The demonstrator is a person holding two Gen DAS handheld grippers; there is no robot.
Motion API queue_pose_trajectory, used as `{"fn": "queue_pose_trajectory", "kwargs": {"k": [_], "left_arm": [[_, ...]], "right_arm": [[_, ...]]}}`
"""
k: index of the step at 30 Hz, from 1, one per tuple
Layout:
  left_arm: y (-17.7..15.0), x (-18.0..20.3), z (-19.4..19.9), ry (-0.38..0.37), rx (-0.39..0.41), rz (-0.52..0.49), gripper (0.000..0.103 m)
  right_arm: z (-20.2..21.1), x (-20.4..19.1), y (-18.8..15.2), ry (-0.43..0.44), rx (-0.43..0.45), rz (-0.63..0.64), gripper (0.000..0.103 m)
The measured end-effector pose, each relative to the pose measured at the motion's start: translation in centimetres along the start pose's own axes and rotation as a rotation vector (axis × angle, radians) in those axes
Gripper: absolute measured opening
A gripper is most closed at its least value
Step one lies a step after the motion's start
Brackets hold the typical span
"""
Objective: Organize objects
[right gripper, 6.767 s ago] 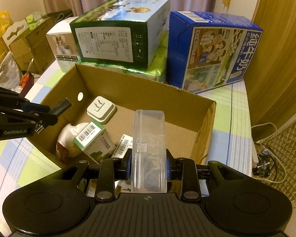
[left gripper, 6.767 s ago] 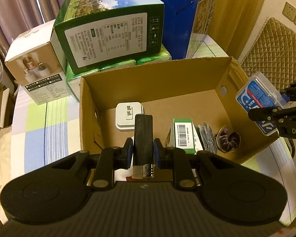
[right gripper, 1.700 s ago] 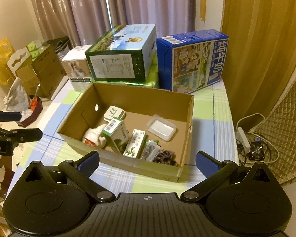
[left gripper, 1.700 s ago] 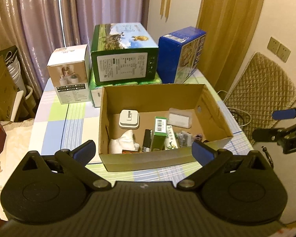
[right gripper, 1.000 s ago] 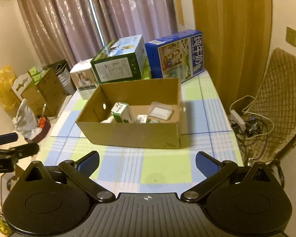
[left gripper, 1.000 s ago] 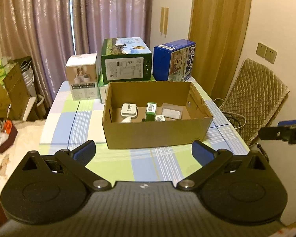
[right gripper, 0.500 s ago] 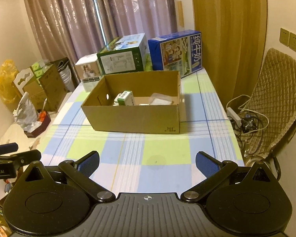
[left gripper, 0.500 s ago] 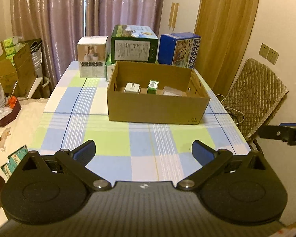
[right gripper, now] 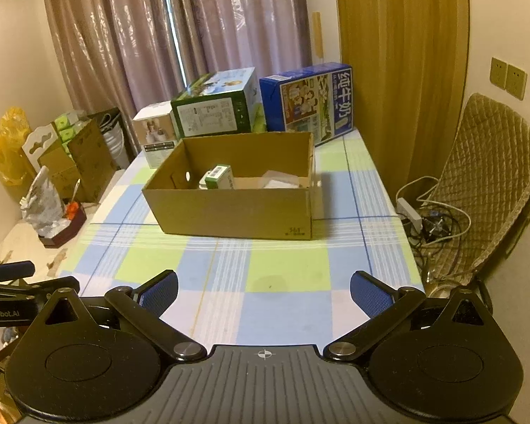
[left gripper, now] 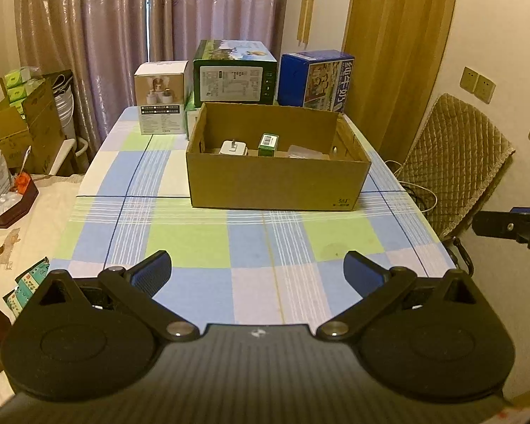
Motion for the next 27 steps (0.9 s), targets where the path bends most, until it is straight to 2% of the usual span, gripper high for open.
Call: {"fn": "queue_pose_trajectory", "kwargs": {"k": [27], "left_arm": [[-0.2,1.3,-0.9,-0.003,-0.004,-0.023,0.102]], "right_arm": [[-0.3,-0.2,-1.3,0.002,-0.016,-0.002,0.101]]}}
Point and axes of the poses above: each gripper's, at about its wrist camera, not at the fingertips, and z roughly against the way its jaws point, x to its right, y to its top, the point moved 10 cm from there along -z, roughly the way its jaws point, and after that the axes turned 9 degrees about -z, right-handed, at the moved point
